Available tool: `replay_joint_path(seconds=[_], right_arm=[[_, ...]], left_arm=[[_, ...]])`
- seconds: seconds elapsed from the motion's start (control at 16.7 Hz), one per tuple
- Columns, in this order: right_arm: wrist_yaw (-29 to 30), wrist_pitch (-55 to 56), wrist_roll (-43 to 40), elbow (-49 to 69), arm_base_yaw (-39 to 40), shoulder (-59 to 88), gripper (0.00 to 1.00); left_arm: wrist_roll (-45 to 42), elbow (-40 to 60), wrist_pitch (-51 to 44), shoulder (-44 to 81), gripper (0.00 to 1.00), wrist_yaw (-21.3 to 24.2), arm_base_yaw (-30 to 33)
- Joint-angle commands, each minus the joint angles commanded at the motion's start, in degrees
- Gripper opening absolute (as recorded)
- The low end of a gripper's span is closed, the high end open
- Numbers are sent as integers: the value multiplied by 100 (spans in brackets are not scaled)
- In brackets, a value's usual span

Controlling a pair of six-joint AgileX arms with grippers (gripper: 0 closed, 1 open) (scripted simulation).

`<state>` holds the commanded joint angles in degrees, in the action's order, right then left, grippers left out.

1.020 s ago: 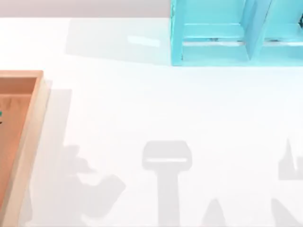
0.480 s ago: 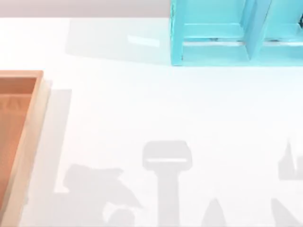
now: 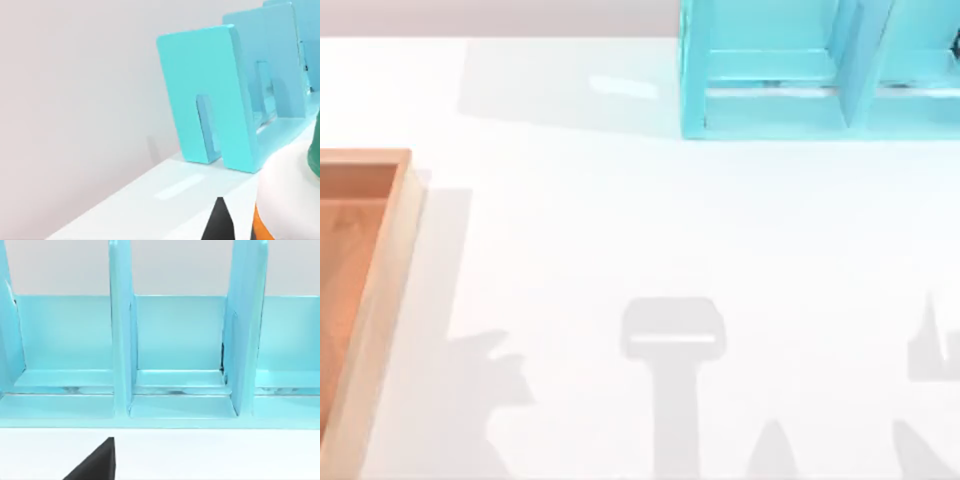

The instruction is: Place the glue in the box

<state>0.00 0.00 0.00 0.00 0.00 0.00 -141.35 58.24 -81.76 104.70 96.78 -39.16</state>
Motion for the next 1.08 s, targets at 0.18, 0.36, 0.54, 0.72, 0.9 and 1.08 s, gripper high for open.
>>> replay_joint_path(seconds=[0.18,0.36,0.54,0.72,0.9,1.08], right_arm=[[0,0,0,0,0,0,100],[0,0,0,0,0,0,100],[0,0,0,0,0,0,100],[0,0,0,0,0,0,100],[0,0,0,0,0,0,100],[0,0,0,0,0,0,100]], left_arm=[[-464,335,-638,639,0,-202,-456],[-940,663,-1126,1281,0,-678,-945],[-1349,917,-1442,1852,0,-1289,-1356],[-1621,1053,-1618,2240,0,-1780,-1584],[-1681,1079,-1655,2324,0,-1892,-1627],[-1681,1079,-1655,2324,0,-1892,-1627]])
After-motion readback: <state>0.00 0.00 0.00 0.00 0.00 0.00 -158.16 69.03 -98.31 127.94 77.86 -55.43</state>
